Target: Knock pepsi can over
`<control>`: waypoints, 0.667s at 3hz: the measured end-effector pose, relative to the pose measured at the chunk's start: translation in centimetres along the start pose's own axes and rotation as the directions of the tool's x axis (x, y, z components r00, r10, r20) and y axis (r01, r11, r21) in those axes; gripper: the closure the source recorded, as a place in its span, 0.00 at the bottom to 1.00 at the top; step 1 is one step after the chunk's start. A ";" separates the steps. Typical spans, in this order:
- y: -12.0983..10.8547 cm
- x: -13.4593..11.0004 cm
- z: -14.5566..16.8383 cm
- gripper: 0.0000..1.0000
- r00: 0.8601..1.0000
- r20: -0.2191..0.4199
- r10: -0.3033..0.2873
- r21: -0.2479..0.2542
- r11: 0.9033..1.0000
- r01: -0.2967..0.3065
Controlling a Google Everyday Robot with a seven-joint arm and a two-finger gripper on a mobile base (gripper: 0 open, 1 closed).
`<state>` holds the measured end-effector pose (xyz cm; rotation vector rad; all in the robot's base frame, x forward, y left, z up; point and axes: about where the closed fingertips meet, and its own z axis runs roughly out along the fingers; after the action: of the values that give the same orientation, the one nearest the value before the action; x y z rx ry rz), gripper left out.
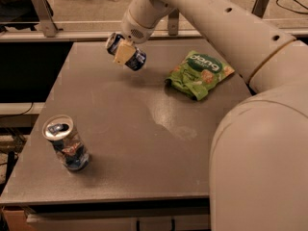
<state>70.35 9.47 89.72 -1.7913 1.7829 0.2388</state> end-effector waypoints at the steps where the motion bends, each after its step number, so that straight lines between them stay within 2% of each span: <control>1: 1.4 0.4 0.4 0.84 0.997 -0.049 -0.062 -0.072 0.996 0.058; 2: 2.8 0.1 1.0 0.61 0.990 -0.056 -0.130 -0.143 0.982 0.121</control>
Offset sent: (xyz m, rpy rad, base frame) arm -0.0388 0.0117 -0.0191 -0.1545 0.0804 0.2637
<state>67.92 10.14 88.04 -2.0241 1.7259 0.2624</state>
